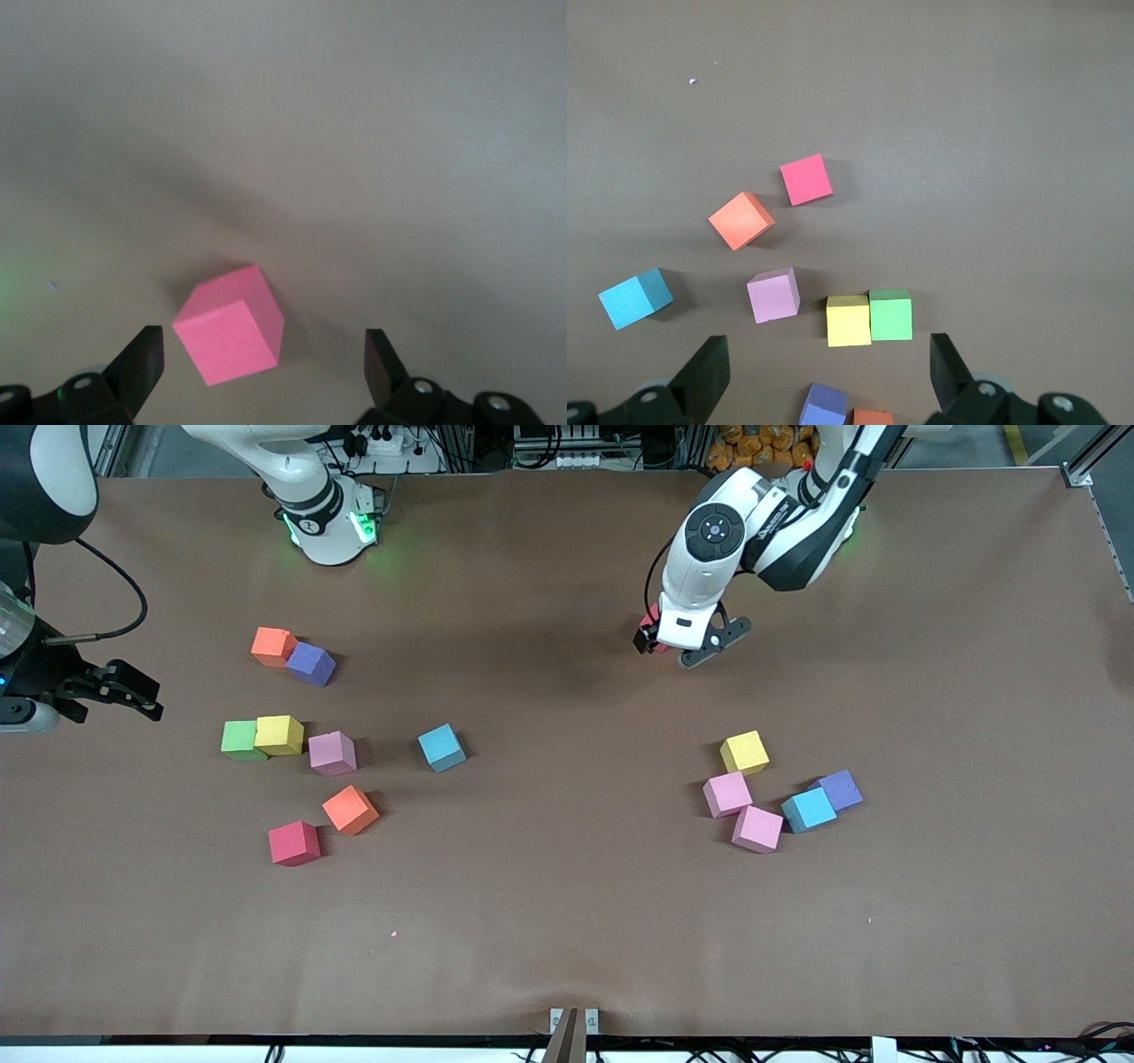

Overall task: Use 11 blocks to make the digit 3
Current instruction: 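Grasp the red cube with the left gripper while the right gripper reaches orange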

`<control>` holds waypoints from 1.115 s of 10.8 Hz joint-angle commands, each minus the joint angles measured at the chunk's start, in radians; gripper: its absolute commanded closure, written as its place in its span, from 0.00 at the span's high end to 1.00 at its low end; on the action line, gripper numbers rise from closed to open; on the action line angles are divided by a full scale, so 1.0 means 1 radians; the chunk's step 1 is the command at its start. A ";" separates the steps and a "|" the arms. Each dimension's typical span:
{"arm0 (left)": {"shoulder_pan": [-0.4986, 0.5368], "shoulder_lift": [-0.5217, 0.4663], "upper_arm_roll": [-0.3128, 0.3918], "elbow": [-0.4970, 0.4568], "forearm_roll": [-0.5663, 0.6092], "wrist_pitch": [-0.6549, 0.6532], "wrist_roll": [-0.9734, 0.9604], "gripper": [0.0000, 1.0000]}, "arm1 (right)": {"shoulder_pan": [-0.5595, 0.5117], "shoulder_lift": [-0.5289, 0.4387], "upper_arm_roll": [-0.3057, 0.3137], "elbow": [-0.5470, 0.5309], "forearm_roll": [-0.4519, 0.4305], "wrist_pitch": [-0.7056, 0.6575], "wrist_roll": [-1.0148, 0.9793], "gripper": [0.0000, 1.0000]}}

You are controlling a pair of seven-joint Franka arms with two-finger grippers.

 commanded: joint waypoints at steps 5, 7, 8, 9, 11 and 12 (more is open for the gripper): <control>0.004 0.096 -0.060 -0.079 -0.041 0.123 -0.243 1.00 | 0.068 0.098 0.004 0.014 0.002 0.011 0.027 1.00; 0.005 0.121 -0.060 -0.080 -0.041 0.123 -0.243 1.00 | 0.114 0.135 0.005 -0.073 0.002 0.175 0.055 1.00; 0.008 0.133 -0.060 -0.083 -0.041 0.123 -0.245 1.00 | 0.155 0.150 0.005 -0.133 0.002 0.273 0.053 1.00; 0.010 0.142 -0.060 -0.086 -0.041 0.123 -0.245 1.00 | 0.188 0.173 0.005 -0.170 0.002 0.333 0.053 1.00; 0.016 0.151 -0.060 -0.097 -0.041 0.123 -0.245 1.00 | 0.209 0.236 0.005 -0.183 0.002 0.381 0.038 1.00; 0.016 0.156 -0.060 -0.100 -0.041 0.123 -0.245 1.00 | 0.213 0.248 0.010 -0.190 0.004 0.396 0.012 1.00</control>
